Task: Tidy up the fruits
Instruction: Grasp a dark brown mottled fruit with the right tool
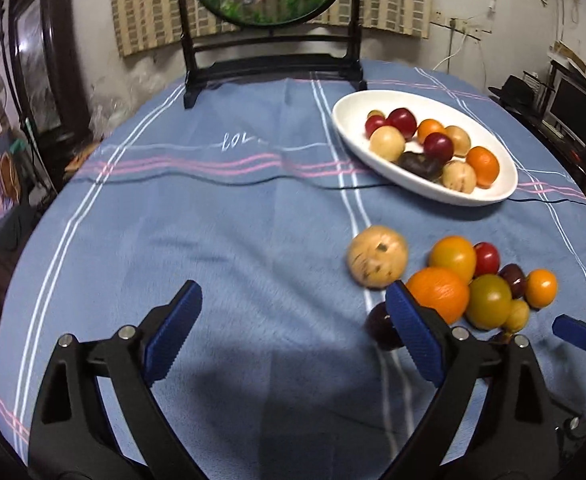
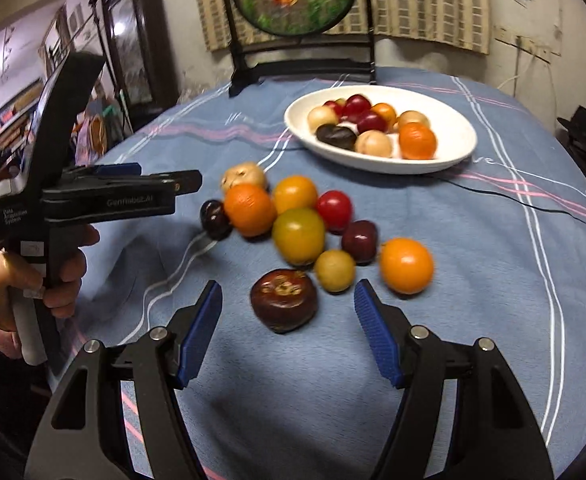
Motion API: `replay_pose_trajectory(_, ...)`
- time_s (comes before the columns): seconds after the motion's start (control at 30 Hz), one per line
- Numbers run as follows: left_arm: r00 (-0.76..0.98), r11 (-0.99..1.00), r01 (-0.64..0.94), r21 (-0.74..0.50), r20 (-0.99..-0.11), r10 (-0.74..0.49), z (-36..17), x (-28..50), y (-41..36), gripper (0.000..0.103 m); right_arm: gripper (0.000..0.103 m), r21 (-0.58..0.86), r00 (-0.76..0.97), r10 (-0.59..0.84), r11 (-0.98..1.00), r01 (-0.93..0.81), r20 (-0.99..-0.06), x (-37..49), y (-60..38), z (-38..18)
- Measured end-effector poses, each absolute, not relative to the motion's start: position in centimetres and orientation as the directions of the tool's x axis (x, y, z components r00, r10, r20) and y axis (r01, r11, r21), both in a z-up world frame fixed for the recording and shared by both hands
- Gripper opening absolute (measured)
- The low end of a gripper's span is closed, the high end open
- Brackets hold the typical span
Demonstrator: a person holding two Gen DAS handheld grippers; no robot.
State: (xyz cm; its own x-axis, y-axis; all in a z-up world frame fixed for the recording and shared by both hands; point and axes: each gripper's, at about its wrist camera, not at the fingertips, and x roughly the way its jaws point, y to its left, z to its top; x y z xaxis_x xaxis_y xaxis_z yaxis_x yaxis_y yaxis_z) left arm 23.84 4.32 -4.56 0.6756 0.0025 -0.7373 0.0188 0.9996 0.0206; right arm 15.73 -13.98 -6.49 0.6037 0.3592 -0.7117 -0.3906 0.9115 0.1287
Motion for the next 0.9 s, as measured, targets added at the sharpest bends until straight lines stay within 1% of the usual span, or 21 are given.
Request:
replay_pose_trajectory(0.13, 0.676, 1.0, 0.014, 0.009, -0.737, -0.003, -4.9, 23.5, 5.0, 0.095, 0.069, 0.112, 0.581, 0.337, 0.915, -0.388, -0.741, 16.0, -12.9, -7.3)
replay_pose_trajectory(0.3, 0.68, 0.999, 0.023, 0.028, -0.733, 0.005, -5.0, 23.5, 4.7, 0.095, 0.069, 0.096, 0.571, 0.322, 0.916, -0.389, -0.755, 16.2, -12.4, -7.7)
replay_pose_trajectory(0.47, 0.684, 0.999, 0.029, 0.036, -0.73, 0.007, -5.1, 23.5, 4.5, 0.095, 0.061, 0.091, 0.552, 0.304, 0.921, -0.379, -0.776, 16.9, -11.9, -8.1)
replay_pose_trajectory(0.6, 0.684, 0.999, 0.027, 0.033, -0.729, 0.005, -5.1, 23.5, 4.6, 0.095, 0.06, 0.08, 0.551, 0.295, 0.921, -0.381, -0.78, 17.1, -11.6, -8.3)
replay_pose_trajectory(0.8, 0.687, 0.999, 0.027, 0.037, -0.727, 0.008, -5.1, 23.5, 4.7, 0.095, 0.05, 0.08, 0.539, 0.279, 0.929, -0.362, -0.795, 17.7, -11.6, -8.6)
replay_pose_trajectory(0.9, 0.689, 0.999, 0.029, 0.039, -0.725, 0.009, -5.0, 23.5, 4.7, 0.095, 0.05, 0.079, 0.535, 0.275, 0.93, -0.36, -0.799, 17.8, -11.6, -8.7)
